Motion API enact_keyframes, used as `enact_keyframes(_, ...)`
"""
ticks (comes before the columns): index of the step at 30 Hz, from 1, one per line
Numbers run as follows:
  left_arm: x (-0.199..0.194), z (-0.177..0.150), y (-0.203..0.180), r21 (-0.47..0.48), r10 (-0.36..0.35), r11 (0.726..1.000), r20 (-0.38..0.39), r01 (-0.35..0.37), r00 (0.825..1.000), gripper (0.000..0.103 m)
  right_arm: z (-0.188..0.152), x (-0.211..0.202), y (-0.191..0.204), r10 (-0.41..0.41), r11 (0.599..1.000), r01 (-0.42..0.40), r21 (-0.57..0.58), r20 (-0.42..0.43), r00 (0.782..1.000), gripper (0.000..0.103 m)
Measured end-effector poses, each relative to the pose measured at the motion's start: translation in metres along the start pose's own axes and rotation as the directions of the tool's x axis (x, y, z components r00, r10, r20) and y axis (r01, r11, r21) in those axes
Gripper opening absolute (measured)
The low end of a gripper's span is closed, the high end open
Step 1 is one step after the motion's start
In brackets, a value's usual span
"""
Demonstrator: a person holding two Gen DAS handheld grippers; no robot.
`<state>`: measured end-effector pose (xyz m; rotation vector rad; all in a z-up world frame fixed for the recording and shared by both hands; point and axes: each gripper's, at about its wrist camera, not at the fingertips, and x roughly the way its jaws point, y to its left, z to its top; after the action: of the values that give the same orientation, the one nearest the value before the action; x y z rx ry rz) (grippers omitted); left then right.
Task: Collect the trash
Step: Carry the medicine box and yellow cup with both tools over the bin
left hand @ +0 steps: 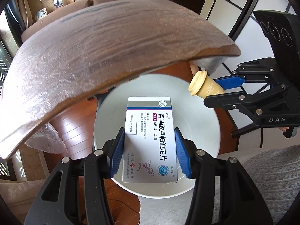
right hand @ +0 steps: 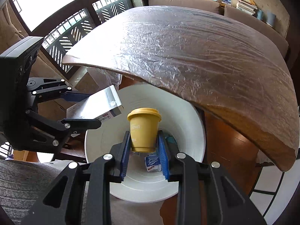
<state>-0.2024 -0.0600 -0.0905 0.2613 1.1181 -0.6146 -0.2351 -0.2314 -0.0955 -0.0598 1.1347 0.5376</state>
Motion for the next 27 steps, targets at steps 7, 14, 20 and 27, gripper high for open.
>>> enact_keyframes(7,0.029,-0.011,0.003,-0.014,0.015,1.000,-0.054,-0.015,0.998,0.052,-0.013,0.027,-0.010,-0.016,1.000,0.017,0.012,-0.052,0.999,0.029)
enact_keyframes(14,0.052,-0.009,0.003,-0.030,0.039,0.999,-0.085,-0.042,0.996,0.052,-0.017,0.046,-0.011,-0.025,0.999,0.027,0.028,-0.075,0.997,0.029)
enact_keyframes(20,0.067,-0.007,0.007,-0.050,0.048,0.997,-0.106,-0.053,0.993,0.052,-0.018,0.058,-0.014,-0.040,0.998,0.043,0.044,-0.081,0.996,0.029)
enact_keyframes(27,0.082,-0.005,0.007,-0.066,0.059,0.996,-0.132,-0.068,0.989,0.052,-0.014,0.072,-0.011,-0.046,0.997,0.052,0.064,-0.092,0.995,0.029)
